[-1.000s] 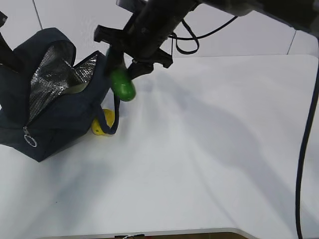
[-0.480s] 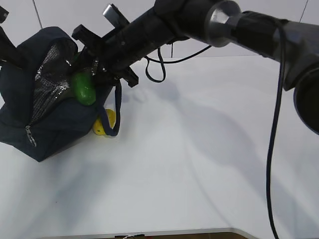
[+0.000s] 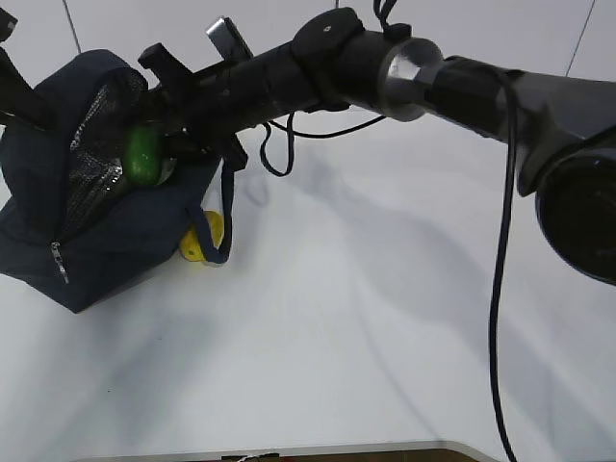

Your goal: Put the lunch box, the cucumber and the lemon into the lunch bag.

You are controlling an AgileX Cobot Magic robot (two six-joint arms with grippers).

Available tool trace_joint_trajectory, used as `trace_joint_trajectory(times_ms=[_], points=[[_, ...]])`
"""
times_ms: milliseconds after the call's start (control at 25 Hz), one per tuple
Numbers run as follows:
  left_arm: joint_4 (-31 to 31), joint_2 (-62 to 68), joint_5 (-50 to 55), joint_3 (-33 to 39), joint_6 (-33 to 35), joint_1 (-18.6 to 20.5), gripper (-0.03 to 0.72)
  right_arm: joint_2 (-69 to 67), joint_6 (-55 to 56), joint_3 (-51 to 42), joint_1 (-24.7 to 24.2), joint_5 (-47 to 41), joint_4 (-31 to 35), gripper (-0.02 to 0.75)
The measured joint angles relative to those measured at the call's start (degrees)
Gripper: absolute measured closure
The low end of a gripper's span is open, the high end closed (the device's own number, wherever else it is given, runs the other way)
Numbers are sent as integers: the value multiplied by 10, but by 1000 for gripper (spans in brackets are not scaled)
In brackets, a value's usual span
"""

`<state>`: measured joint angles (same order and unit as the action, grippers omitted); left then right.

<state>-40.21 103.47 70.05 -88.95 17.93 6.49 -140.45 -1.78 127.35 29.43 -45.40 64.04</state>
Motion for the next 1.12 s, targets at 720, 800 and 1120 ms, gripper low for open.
trace_joint_trajectory(times_ms=[720, 800, 1120], points=[[-5, 0, 0, 0, 1, 0, 688, -12, -18, 0, 2, -15, 16, 225], [-5, 0, 0, 0, 1, 0, 688, -12, -37, 0, 1, -31, 16, 224], [-7, 0, 1, 0, 1, 27, 688, -12, -127, 0, -6, -84, 47, 225]])
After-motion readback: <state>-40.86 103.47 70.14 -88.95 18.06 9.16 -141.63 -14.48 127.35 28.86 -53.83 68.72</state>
